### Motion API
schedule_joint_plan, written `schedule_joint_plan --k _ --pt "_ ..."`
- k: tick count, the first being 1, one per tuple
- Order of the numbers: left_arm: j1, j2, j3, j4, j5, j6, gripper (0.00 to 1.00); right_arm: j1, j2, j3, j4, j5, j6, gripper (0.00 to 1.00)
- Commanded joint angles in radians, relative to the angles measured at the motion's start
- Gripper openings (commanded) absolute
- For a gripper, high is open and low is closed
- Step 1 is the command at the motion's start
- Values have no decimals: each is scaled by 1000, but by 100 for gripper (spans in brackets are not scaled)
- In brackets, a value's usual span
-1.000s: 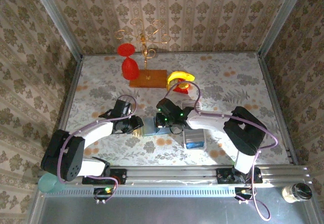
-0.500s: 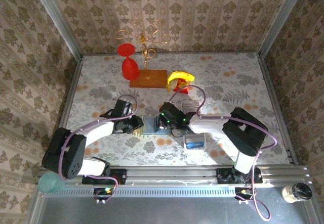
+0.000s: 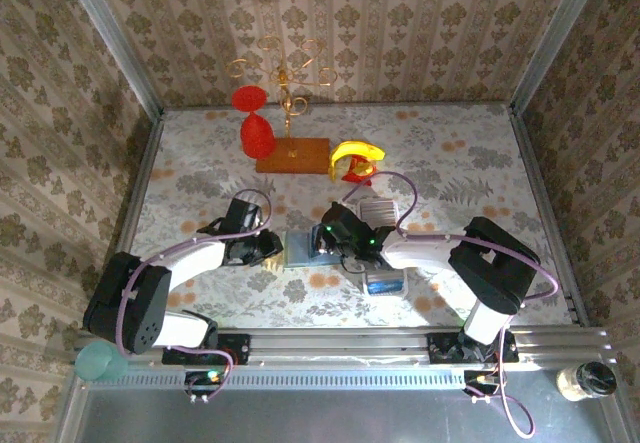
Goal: Put the credit cards into the card holder
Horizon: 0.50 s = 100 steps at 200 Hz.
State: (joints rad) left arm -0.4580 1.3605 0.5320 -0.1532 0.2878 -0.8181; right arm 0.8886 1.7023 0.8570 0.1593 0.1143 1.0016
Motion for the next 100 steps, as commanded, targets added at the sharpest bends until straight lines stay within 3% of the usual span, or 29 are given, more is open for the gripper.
schedule_joint_plan --k 1,100 --pt "-33 9 -13 15 17 -1 25 6 3 -9 34 43 24 0" --pt "-65 25 -17 5 -23 -13 20 2 18 -37 93 30 67 0"
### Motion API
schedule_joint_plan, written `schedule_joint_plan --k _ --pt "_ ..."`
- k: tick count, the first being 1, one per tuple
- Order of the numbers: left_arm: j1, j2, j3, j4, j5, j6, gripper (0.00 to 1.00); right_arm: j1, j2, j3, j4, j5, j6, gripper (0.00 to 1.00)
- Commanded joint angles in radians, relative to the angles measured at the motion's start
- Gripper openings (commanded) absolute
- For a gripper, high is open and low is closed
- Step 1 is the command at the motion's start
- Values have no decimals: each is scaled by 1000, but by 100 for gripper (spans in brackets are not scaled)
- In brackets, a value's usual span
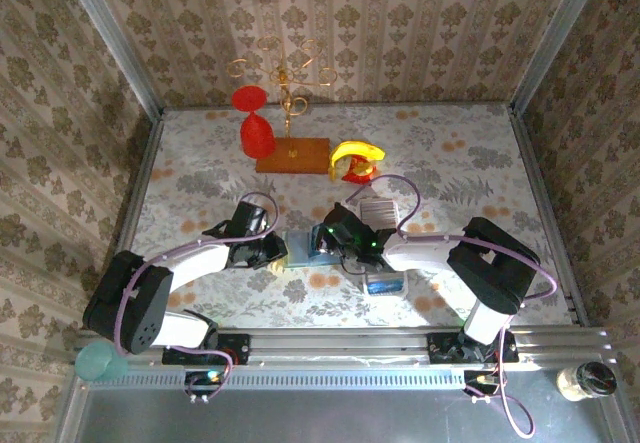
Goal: Put the credit cards into the card holder
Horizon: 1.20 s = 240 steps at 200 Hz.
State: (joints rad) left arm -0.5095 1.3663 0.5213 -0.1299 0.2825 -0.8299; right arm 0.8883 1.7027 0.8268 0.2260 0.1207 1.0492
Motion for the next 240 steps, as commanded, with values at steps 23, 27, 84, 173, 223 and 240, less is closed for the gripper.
schedule_joint_plan --k 23,27,84,173,223,240 --pt "-19 16 -6 -20 -22 -2 20 -1 26 -9 47 14 25 0" --pt "-20 17 -6 -22 -23 -2 20 -1 27 -9 52 12 25 0" --pt "-26 32 -5 -14 -22 -5 19 -1 30 -27 66 6 53 0" --pt "-32 44 6 -17 -23 -2 18 -1 26 -44 92 -80 91 0" --pt "-34 51 11 -20 -20 0 17 -2 30 -47 100 -90 97 0" --pt "-34 50 9 -20 -19 -1 16 -4 36 -42 96 -99 98 0"
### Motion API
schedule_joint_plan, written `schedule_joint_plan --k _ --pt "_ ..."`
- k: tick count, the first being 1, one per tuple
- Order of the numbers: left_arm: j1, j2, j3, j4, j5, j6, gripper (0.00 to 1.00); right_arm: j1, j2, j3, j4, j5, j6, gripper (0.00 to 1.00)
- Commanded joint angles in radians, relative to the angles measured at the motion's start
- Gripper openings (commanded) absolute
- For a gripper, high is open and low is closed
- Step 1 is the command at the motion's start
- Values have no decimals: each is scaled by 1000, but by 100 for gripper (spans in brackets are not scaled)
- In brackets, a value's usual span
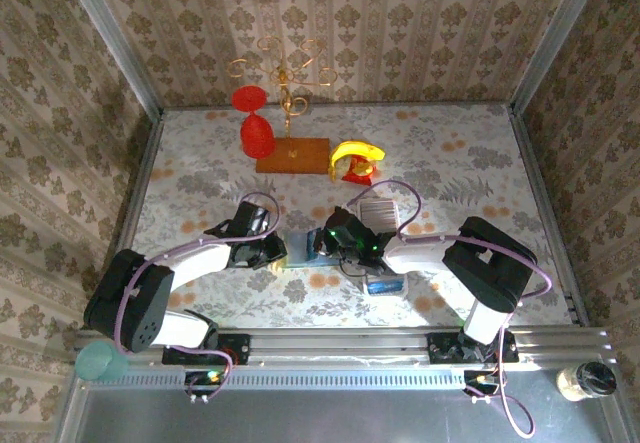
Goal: Put the credit cards into the card holder
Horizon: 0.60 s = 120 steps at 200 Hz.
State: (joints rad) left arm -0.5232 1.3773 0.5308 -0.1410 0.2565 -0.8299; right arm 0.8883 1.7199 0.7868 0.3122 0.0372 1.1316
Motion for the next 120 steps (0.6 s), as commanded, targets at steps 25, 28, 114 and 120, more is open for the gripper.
schedule_joint_plan --k 25,28,114,120 --pt "-23 37 -2 -7 7 -2 16 -4 36 9 25 -26 18 0" --pt "-23 38 -2 -6 7 -1 16 -4 38 9 31 -27 21 0" --pt "-34 37 -2 -17 7 0 10 -5 56 20 29 -64 5 0" --pt "-34 37 -2 -16 7 1 9 -6 57 20 20 -70 4 0"
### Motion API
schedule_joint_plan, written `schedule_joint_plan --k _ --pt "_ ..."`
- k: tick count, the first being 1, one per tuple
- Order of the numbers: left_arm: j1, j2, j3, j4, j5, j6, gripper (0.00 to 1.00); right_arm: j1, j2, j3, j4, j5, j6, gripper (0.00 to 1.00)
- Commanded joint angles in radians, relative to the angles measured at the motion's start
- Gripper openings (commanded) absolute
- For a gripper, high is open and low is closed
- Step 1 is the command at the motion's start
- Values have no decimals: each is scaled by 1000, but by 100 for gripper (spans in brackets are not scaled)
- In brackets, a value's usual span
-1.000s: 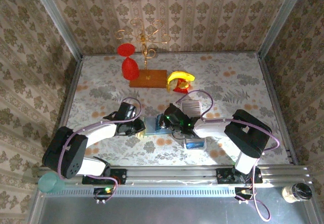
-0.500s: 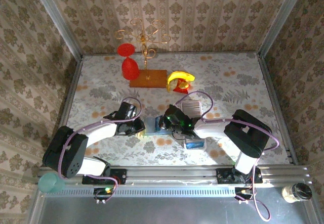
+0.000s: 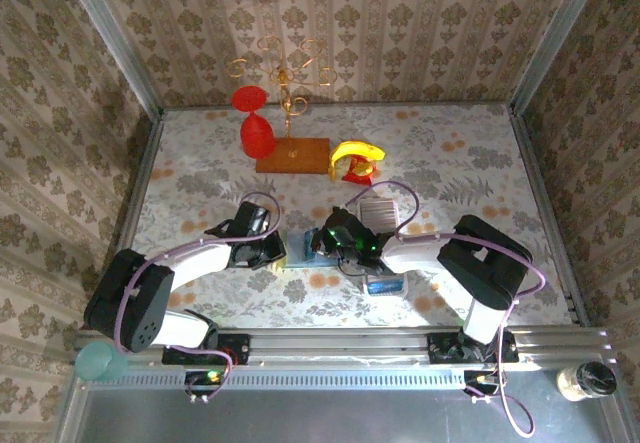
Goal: Put the credit cards into the card holder
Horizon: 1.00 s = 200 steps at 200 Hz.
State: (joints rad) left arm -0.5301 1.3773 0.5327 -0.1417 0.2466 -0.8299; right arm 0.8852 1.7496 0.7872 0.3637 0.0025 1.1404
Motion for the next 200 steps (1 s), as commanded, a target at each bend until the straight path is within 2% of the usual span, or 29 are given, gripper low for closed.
schedule_joint_plan --k 1,55,88,123,144,157,185,200 --pt "-27 37 -4 -16 17 1 9 -3 26 19 -32 -37 -5 0" --pt "-27 42 -3 -15 15 5 8 -2 49 29 9 -88 -20 0" --pt "-28 55 -6 -4 20 3 8 -4 45 59 -71 -74 -49 0" --pt "-30 58 -7 1 25 3 8 -5 28 106 -203 -59 -87 19" --pt "-30 58 -4 1 26 6 7 -5 36 165 -332 -39 -129 25" --pt "-30 57 -4 -2 25 6 7 -3 43 196 -400 -24 -147 24" --pt "-30 58 -9 2 25 5 6 0 49 214 -442 -27 -166 26" --pt "-30 58 -10 4 26 3 6 -1 49 228 -489 -10 -182 33"
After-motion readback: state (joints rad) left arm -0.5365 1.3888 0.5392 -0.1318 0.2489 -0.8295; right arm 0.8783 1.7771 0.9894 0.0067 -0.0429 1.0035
